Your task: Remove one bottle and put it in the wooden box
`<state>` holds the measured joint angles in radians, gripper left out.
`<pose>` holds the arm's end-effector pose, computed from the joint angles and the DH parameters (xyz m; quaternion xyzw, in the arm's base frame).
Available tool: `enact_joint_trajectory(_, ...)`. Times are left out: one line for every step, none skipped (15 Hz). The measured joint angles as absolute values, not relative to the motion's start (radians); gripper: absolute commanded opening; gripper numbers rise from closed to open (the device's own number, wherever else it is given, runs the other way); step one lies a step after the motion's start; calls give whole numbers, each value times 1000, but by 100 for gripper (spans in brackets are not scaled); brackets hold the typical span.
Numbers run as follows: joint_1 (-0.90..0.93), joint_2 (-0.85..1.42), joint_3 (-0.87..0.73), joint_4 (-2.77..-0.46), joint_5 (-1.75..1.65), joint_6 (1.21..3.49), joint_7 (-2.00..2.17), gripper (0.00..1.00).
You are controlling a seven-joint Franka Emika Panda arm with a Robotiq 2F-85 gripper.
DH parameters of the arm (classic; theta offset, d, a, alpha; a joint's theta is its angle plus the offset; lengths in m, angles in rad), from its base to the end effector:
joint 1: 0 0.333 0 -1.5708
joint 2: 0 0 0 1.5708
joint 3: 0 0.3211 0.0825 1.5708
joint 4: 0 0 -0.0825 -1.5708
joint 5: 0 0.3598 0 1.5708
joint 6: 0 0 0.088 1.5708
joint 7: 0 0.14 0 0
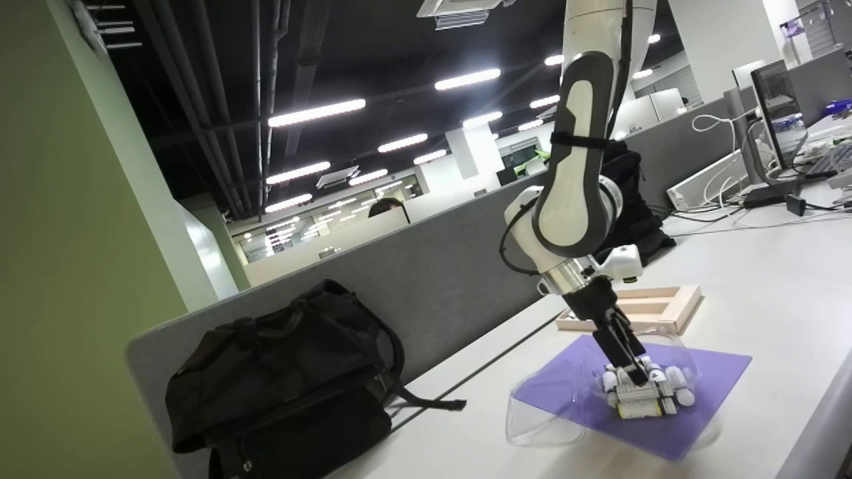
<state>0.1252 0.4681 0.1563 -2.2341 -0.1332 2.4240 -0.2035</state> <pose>0.4736 0.1393 0.1358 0.9481 0.2883 -0.1338 0.0059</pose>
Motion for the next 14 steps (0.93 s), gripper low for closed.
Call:
enact_joint_trajectory(124,472,159,-2234,-132,2437,-216,100)
enact_joint_trajectory(122,475,162,-2234,-130,2449,-229,100)
enact_joint_trajectory(119,478,166,-2235,-121,2464,-248,100)
enact_joint_trajectory(113,481,174,-2235,-105,2476,-274,100)
enact_joint_trajectory(104,484,185,-2235,-83,2483,-301,100)
enact_joint_trajectory(94,488,196,-2235,-61,2486,-327,100)
enact_joint_trajectory(84,490,205,-2235,-45,2487,-347,100)
enact_joint_trajectory(77,493,211,-2235,-34,2489,-362,100)
enact_joint_trajectory(72,494,214,-2235,-28,2492,-372,75)
enact_joint_trajectory(69,496,215,-2235,-23,2497,-378,73)
enact_joint_trajectory(67,496,215,-2235,-21,2500,-383,68)
enact_joint_trajectory(66,496,215,-2235,-21,2503,-388,61)
enact_joint_trajectory(66,496,215,-2235,-21,2505,-392,54)
enact_joint_trajectory(66,495,216,-2235,-21,2505,-393,49)
